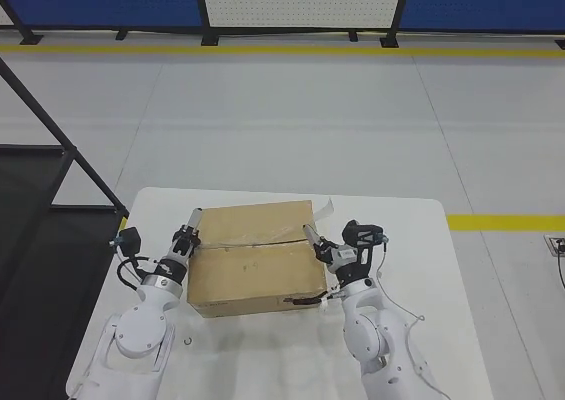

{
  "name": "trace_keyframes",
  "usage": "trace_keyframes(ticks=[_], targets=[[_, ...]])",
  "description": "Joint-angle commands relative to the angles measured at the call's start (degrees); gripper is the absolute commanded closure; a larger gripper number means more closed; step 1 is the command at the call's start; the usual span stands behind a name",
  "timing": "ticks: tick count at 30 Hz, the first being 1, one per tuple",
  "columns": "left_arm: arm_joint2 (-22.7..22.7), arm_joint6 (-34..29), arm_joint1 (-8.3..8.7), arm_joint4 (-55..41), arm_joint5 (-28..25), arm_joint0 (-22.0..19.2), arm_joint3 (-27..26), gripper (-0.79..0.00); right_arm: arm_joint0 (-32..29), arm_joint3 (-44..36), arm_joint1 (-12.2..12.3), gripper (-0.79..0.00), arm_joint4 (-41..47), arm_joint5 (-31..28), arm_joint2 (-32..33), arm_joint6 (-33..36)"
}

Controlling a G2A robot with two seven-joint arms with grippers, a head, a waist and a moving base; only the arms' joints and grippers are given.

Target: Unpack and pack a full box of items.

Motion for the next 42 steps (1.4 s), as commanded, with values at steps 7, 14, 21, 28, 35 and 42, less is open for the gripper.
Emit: trace_keyframes(ticks=[7, 14, 21, 28, 35, 42], targets=[[-0.3, 0.5, 0.02, -0.5, -0.6, 0.7, -0.9, -0.785, -0.1, -6.8, 0.7, -0.785, -3.3, -3.2, -2.0, 6.7], [-2.0, 2.0, 0.09, -2.5, -2.1, 3.5, -5.1, -0.785, 5.3, -9.8, 1.0, -0.785, -8.6, -4.2, -4.7, 24.6], [-4.0, 2.8, 0.20, -4.3, -2.6, 5.5, -7.6, -0.785, 5.1, -9.8, 1.0, -0.785, -8.7, -4.1, -4.9, 24.5], [-5.2, 2.7, 0.32, -5.5, -3.7, 8.5, -10.6, -0.785, 7.0, -8.0, 1.3, -0.785, -2.0, -9.4, -5.0, 29.0], [-6.2, 2.2, 0.43, -7.0, -5.3, 10.7, -12.5, -0.785, 9.2, -5.1, 1.5, -0.785, 6.0, -13.0, -4.1, 27.1], [-8.2, 2.5, 0.61, -7.8, -6.5, 12.6, -13.6, -0.785, 15.7, 0.5, 1.0, -0.785, 10.7, -12.1, -6.8, 30.3]])
